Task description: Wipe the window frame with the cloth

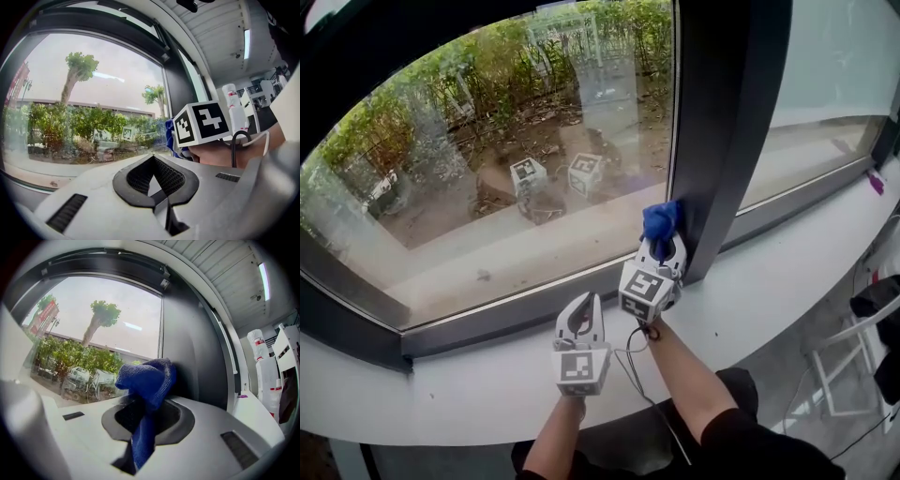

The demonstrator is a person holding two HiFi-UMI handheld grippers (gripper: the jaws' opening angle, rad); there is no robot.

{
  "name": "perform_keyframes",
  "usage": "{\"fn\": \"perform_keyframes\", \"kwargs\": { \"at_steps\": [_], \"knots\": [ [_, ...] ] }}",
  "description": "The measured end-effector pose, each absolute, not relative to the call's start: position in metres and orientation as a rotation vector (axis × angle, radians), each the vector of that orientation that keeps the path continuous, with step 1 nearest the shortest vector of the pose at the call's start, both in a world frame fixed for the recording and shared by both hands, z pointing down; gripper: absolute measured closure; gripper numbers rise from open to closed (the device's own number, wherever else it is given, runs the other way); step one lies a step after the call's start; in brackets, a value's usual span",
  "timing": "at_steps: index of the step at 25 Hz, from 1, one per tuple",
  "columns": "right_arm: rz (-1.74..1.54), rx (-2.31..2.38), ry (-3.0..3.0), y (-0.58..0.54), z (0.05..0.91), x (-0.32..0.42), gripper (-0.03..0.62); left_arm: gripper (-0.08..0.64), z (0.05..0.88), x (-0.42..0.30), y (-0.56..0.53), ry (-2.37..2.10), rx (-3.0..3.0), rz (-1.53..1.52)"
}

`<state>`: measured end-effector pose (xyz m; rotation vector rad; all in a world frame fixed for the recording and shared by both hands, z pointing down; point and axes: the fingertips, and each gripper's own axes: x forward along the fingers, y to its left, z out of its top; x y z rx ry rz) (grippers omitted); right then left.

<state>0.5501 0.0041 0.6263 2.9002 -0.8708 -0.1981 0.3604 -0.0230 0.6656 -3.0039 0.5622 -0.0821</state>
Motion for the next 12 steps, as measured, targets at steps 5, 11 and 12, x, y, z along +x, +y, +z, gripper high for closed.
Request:
{"fn": "perform_keyframes", "kwargs": {
  "at_steps": [5,11,12],
  "knots": [
    [-0.147,2.870,-0.871,0.004,0.640,0.551,0.551,0.554,0.670,0.358,-0.022,0.565,-3.008,-0.104],
    [-0.076,2.851,-0.919,0.002,0.653,0.552,0.551,0.555,0.672,0.357,-0.022,0.575,-3.002,-0.101],
    [-0.057,2.846,-0.926,0.002,0.657,0.552,0.551,0.554,0.672,0.357,-0.021,0.575,-3.000,-0.104]
  ]
}}
